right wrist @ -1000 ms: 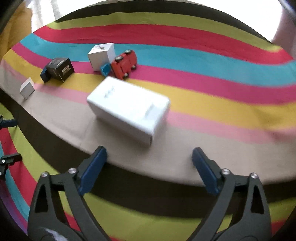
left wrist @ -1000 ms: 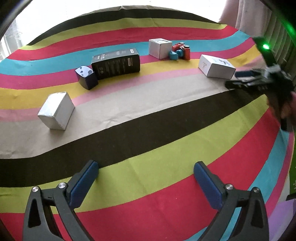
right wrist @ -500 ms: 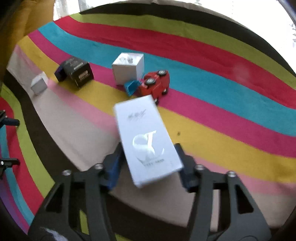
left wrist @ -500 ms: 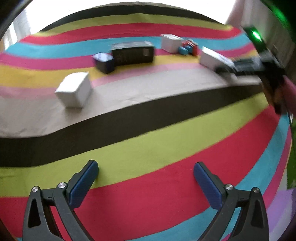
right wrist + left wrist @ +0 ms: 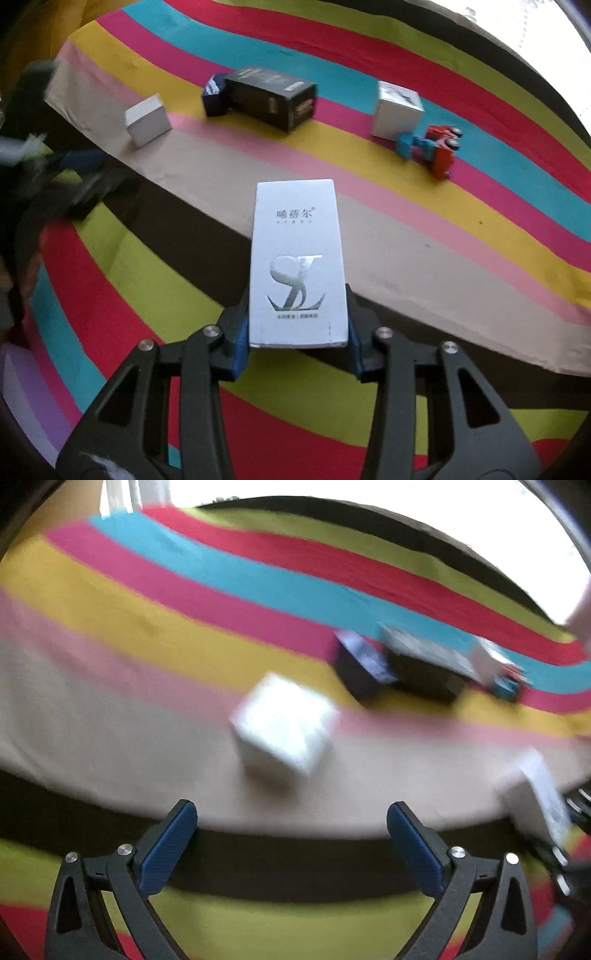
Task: Organize rigid objects
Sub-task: 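Grasp the white SL-logo box with the right gripper while the left grasps the small white cube box, then carry the SL-logo box and white cube box toward the white storage box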
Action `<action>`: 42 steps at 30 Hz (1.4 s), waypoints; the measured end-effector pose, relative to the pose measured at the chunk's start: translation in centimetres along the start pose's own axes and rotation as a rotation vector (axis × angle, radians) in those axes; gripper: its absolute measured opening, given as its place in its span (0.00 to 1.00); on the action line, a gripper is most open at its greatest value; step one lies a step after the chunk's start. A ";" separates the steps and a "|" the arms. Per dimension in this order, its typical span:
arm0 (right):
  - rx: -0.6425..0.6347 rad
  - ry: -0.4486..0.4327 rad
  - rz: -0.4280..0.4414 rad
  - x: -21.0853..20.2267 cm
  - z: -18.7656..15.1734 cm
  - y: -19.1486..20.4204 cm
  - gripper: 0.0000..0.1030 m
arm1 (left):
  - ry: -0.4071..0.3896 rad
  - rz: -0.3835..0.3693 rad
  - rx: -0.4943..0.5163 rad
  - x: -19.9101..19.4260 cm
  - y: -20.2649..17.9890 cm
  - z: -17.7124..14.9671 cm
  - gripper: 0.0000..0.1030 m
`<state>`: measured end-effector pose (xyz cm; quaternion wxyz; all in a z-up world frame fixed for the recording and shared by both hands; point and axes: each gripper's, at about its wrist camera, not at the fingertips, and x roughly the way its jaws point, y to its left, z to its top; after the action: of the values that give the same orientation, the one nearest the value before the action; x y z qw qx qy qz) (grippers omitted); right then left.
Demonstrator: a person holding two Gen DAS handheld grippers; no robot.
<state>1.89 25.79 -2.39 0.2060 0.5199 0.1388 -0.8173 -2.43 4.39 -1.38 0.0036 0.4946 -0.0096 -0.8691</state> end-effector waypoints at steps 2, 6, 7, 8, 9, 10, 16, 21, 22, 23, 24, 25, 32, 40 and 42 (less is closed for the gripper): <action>0.011 -0.005 -0.006 0.0 -0.2 0.1 0.45 | -0.016 0.066 0.047 1.1 -0.1 1.3 1.00; 0.035 -0.018 0.020 0.2 0.0 0.4 0.47 | -0.028 -0.036 0.097 2.3 0.3 2.2 0.88; 0.040 -0.021 0.023 0.2 0.0 0.3 0.47 | -0.034 -0.091 0.105 2.1 0.4 2.1 0.64; 0.045 -0.022 0.024 0.3 0.0 0.3 0.48 | -0.044 -0.112 0.106 1.7 0.4 1.9 0.45; 0.055 -0.026 0.029 0.4 -0.1 0.6 0.49 | -0.037 -0.098 0.125 1.5 0.1 1.7 0.45; 0.066 -0.031 0.040 0.4 -0.2 0.5 0.53 | -0.030 -0.113 0.127 1.4 0.0 1.6 0.45; 0.081 -0.047 0.004 0.8 0.5 1.3 0.55 | -0.007 -0.141 0.141 0.4 -1.4 0.2 0.44; 0.060 -0.019 -0.052 1.7 1.2 2.8 0.44 | 0.016 -0.168 0.173 -0.9 -4.4 -1.3 0.44; 0.054 -0.009 -0.052 1.7 1.2 3.1 0.44 | 0.018 -0.168 0.178 -1.1 -4.9 -1.6 0.44; 0.060 -0.003 -0.052 1.8 1.2 3.4 0.44 | 0.021 -0.170 0.179 -1.3 -5.4 -1.9 0.44; 0.065 0.002 -0.050 1.0 0.8 3.3 0.44 | 0.024 -0.176 0.174 -1.6 -5.7 -2.2 0.44; 0.069 0.007 -0.051 1.0 0.7 3.7 0.44 | 0.030 -0.182 0.165 -1.8 -6.0 -2.6 0.44; 0.063 0.035 -0.060 0.3 -0.6 6.4 0.44 | 0.068 -0.187 0.160 -3.6 -6.5 -5.1 0.44; 0.070 0.057 -0.052 -0.5 -2.9 8.6 0.44 | 0.099 -0.240 0.106 -5.9 -5.2 -8.5 0.44; 0.076 0.060 -0.052 -0.8 -3.6 9.0 0.44 | 0.103 -0.251 0.091 -6.4 -4.7 -9.2 0.44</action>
<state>9.35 19.62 -3.31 0.1607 0.5479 0.1273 -0.8110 8.76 9.04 -0.62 -0.1272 0.5353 0.0131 -0.8349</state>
